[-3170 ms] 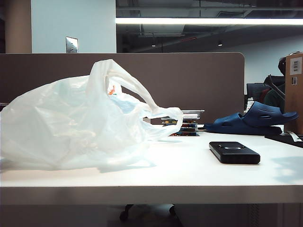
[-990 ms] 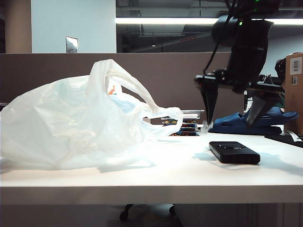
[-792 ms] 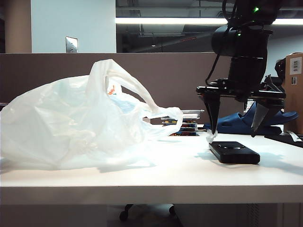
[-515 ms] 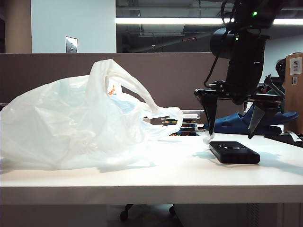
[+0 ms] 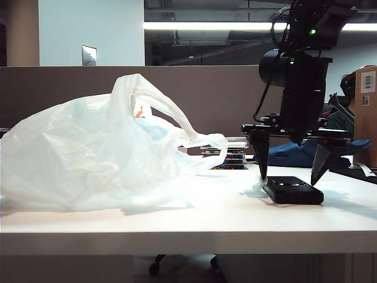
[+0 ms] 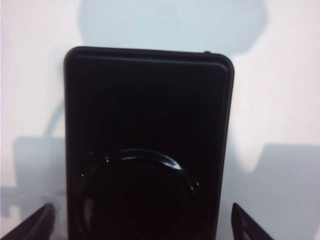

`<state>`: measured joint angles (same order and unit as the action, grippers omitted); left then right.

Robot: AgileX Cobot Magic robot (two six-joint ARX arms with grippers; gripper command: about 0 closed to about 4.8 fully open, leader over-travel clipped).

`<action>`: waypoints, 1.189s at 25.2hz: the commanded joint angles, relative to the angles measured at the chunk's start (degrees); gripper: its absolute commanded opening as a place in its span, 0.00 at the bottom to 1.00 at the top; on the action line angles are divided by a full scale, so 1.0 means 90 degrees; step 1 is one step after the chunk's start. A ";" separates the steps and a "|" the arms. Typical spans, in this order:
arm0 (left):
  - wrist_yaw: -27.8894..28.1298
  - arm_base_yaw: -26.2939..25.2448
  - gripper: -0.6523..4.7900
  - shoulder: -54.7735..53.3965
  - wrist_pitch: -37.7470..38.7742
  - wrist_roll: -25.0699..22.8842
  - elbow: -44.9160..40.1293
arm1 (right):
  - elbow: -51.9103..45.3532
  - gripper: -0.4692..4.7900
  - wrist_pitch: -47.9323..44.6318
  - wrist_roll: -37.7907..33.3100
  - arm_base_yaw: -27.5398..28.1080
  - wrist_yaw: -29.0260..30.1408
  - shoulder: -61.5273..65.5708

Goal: Put the power bank into the bag.

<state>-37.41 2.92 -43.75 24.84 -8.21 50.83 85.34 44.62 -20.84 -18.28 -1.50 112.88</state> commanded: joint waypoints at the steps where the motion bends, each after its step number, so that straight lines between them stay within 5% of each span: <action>1: -0.0036 -0.0010 0.11 0.0012 -0.0012 -0.0041 0.0029 | 0.0019 1.00 -0.0039 -0.0068 -0.0007 -0.0177 -0.0005; 24: -0.0034 -0.0010 0.11 0.0012 -0.0010 -0.0041 0.0029 | 0.0019 1.00 -0.0180 -0.0357 -0.0007 -0.0151 0.0279; 30: -0.0034 -0.0010 0.11 0.0012 -0.0015 -0.0041 0.0029 | 0.0019 0.65 -0.0129 -0.0355 -0.0007 -0.0129 0.0284</action>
<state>-37.41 2.92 -43.75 25.15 -8.21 50.83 85.54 42.72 -23.90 -18.33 -2.87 115.15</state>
